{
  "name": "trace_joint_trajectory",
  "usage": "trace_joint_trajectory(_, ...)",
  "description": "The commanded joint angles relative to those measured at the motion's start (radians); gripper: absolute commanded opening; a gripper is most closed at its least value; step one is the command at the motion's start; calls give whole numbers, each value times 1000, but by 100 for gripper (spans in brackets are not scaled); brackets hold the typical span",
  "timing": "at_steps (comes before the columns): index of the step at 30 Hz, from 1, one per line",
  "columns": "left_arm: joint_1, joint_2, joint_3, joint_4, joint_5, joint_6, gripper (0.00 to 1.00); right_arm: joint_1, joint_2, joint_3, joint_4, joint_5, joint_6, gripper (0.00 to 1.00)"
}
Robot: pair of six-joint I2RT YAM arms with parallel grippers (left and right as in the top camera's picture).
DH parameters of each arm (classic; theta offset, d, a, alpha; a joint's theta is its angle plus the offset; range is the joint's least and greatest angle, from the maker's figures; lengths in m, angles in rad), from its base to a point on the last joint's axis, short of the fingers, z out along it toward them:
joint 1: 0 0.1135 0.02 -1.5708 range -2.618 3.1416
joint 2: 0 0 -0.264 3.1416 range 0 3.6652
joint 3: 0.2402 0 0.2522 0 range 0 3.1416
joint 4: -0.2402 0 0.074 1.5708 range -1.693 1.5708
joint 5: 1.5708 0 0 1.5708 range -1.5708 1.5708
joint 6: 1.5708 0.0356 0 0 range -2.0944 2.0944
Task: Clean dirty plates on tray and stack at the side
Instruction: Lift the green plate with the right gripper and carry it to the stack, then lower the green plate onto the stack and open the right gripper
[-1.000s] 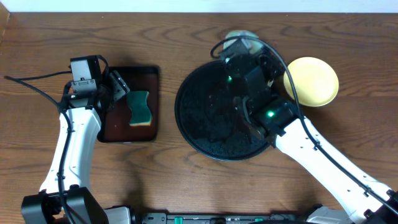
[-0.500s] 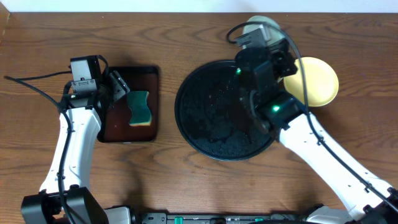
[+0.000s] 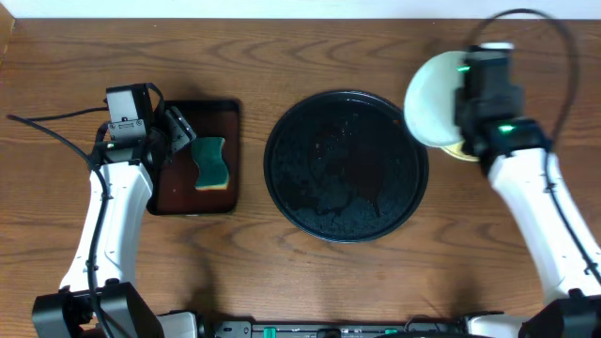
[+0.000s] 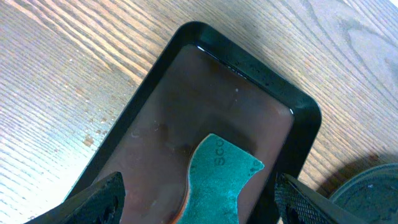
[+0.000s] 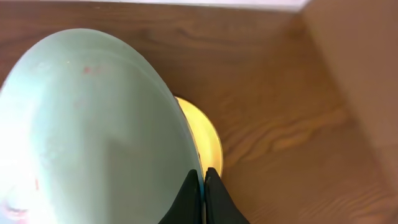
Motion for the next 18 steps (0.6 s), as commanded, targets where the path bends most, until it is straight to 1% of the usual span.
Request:
trace_joint_trajectory(1, 3, 0, 21, -2, -13, -2, 78, -180, -2, 7, -1, -305, 182, 1)
trace_joint_trajectory(3, 3, 0, 21, -2, -13, -2, 78, -299, 6, 7, -4, -388, 235, 1)
trace_joint_trajectory(6, 3, 0, 21, -2, -13, -2, 78, -398, 32, 7, -9, -399, 274, 1)
trace_joint_trajectory(8, 3, 0, 21, -2, -13, -2, 78, -440, 60, 7, -20, -399, 284, 1)
trace_joint_trajectory(11, 3, 0, 21, -2, -13, -2, 78, -464, 127, 7, -23, -426, 294, 1)
trace_joint_trajectory(16, 3, 0, 21, -2, -13, -2, 78, -457, 262, 7, 19, -476, 294, 1)
trace_joint_trajectory(18, 3, 0, 21, -2, -13, -2, 78, -457, 313, 7, 53, -538, 294, 2)
